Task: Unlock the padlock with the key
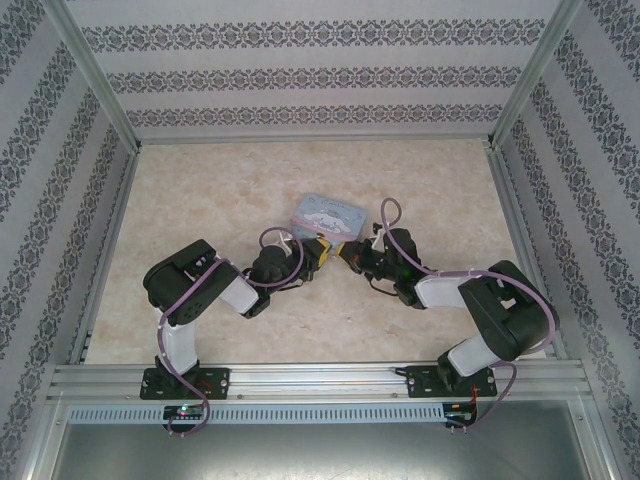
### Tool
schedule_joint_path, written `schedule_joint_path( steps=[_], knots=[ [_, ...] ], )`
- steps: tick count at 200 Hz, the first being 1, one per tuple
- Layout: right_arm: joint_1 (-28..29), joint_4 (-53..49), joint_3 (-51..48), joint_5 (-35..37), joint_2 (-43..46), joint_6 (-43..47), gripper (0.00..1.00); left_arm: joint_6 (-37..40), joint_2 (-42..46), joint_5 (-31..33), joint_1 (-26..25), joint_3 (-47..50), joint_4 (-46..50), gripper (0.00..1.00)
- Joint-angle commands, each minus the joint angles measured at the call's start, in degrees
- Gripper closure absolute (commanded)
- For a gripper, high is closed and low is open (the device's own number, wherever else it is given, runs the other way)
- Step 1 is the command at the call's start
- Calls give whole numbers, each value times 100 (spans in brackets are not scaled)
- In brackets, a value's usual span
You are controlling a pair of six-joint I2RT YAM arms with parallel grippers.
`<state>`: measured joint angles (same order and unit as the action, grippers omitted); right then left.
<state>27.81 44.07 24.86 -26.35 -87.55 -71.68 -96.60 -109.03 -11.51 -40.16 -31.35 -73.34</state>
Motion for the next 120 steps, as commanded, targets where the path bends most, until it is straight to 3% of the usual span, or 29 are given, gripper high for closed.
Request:
schedule_joint_path(
  steps=[1, 66, 120],
  knots=[
    [-118, 758, 81, 160, -89, -170, 100, -105, 239, -1004, -466, -201, -814, 100],
    [-67, 1267, 267, -58, -527, -558, 100, -149, 277, -1010, -554, -319, -781, 100],
    [314, 1506, 362, -42, -670, -768, 100, -171, 142, -884, -572, -339, -802, 100]
  ],
)
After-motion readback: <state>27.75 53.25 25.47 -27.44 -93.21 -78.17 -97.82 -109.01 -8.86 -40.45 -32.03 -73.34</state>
